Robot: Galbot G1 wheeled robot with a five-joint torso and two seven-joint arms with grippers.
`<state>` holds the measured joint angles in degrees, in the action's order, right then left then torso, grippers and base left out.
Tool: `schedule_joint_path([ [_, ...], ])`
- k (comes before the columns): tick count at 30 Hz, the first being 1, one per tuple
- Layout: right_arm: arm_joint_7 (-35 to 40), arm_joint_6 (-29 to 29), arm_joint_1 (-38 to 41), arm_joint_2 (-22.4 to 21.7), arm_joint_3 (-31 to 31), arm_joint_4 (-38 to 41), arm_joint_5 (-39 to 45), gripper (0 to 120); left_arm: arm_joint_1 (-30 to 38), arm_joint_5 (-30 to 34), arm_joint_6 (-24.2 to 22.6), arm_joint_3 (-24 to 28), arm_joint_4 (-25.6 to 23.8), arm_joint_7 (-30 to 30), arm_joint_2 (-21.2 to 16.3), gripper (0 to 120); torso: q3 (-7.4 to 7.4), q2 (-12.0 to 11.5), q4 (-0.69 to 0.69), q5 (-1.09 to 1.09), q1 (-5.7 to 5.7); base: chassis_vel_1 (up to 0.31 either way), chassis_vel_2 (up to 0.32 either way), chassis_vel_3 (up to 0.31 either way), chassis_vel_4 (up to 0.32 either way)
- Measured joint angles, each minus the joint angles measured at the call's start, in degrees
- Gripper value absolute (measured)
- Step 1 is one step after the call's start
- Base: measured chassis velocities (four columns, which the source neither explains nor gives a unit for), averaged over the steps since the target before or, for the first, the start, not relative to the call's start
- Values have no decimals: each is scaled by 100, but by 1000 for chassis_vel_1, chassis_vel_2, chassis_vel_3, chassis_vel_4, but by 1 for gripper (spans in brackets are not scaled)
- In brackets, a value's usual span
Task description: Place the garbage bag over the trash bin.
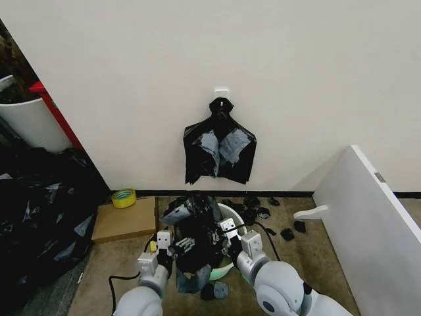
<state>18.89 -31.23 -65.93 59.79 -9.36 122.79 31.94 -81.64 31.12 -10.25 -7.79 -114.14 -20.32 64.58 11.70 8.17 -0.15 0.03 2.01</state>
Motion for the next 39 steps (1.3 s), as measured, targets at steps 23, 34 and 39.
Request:
schedule_joint_path([
  [23, 120, -52, 82, 39, -47, 47, 247, 0, 831, 1556, -1498, 428, 231, -1061, 133, 74, 0, 0, 0, 0, 0, 0, 0, 0, 0],
  [34, 136, -59, 168, 85, -103, -9, 277, 0, 904, 1965, -1686, 375, 236, -1366, 172, 36, 0, 0, 1, 1, 0, 0, 0, 0, 0],
  [39, 135, -53, 169, 97, -106, -25, 290, 0, 910, 2076, -1716, 351, 237, -1473, 187, 16, 0, 0, 1, 1, 0, 0, 0, 0, 0],
])
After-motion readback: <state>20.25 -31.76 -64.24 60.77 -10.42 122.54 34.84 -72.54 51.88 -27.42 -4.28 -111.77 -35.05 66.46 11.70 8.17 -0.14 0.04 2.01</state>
